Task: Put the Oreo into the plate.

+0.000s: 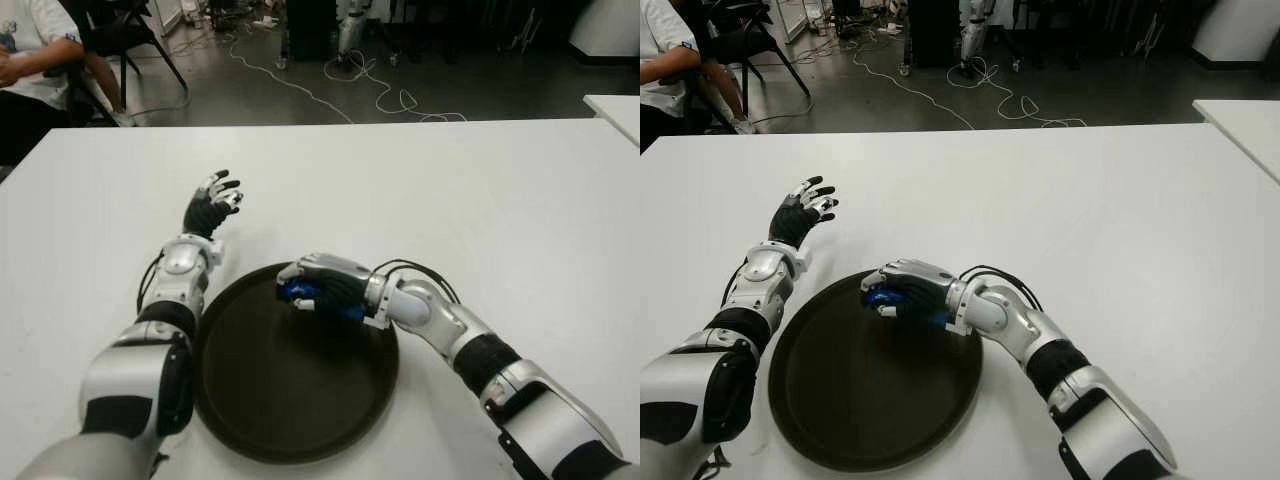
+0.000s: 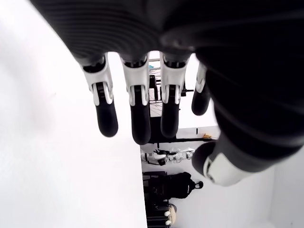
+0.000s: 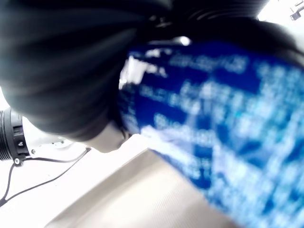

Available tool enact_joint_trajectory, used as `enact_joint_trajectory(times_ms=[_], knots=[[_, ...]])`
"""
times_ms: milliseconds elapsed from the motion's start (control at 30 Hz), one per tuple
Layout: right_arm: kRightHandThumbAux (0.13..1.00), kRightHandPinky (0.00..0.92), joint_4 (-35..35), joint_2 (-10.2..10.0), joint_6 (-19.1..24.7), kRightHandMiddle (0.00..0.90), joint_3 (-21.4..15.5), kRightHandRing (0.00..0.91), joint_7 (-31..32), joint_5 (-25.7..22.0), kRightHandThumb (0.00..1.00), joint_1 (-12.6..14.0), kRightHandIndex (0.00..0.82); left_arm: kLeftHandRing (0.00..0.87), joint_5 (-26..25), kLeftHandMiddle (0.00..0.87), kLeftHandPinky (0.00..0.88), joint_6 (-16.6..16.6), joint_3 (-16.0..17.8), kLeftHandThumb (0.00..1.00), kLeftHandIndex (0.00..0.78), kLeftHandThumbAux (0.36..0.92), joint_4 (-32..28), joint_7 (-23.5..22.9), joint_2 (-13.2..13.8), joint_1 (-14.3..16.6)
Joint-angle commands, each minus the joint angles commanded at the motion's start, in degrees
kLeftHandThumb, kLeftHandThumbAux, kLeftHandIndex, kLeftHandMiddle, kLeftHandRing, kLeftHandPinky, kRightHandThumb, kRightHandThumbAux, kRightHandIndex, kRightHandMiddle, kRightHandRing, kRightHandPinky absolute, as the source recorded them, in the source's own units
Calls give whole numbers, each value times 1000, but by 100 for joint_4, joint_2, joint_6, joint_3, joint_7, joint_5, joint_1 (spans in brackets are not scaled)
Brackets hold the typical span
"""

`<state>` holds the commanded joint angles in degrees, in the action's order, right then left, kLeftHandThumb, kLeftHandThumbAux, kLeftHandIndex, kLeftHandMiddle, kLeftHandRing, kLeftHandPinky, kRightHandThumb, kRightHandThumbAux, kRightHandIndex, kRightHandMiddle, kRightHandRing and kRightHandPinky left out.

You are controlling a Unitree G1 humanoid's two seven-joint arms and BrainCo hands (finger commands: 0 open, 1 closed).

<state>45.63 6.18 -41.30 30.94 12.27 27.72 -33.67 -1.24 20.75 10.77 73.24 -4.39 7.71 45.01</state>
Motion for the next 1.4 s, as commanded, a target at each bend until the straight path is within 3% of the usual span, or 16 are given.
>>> enact_joint_trajectory(times_ms=[533,700,867,967,1033,1133,1233,1400], knots=[[726,577,-1,5,-277,673,2,654,-262,203,695,-1,432,212,14,209,229,29,-17,19,124,715,-5,-33,4,-9],[728,526,-2,1,-260,608,-53,591,-132,60,694,-12,426,213,20,209,230,3,-22,15,126,709,8,-12,4,5],[733,455,186,-134,-188,530,-108,506,35,-127,685,-20,416,215,15,209,233,-6,-19,11,130,704,14,2,-2,11],[738,365,339,-208,-198,429,-117,407,23,-143,671,-4,405,213,12,208,232,-11,-18,12,128,703,14,9,-8,16],[705,253,358,-204,-221,308,-130,290,40,-174,305,16,249,214,7,208,237,-10,-14,20,127,695,11,9,-13,17],[616,154,279,-167,-209,193,-120,178,-72,-82,101,45,125,217,-3,210,241,-9,-6,29,129,692,11,3,-19,18],[523,98,197,-133,-110,107,-86,95,-246,96,33,53,43,221,-15,213,242,-20,6,40,129,697,13,-10,-22,25],[446,54,127,-117,26,40,-58,33,-463,283,5,75,7,229,-19,222,242,-32,12,50,135,700,17,-13,-30,38]])
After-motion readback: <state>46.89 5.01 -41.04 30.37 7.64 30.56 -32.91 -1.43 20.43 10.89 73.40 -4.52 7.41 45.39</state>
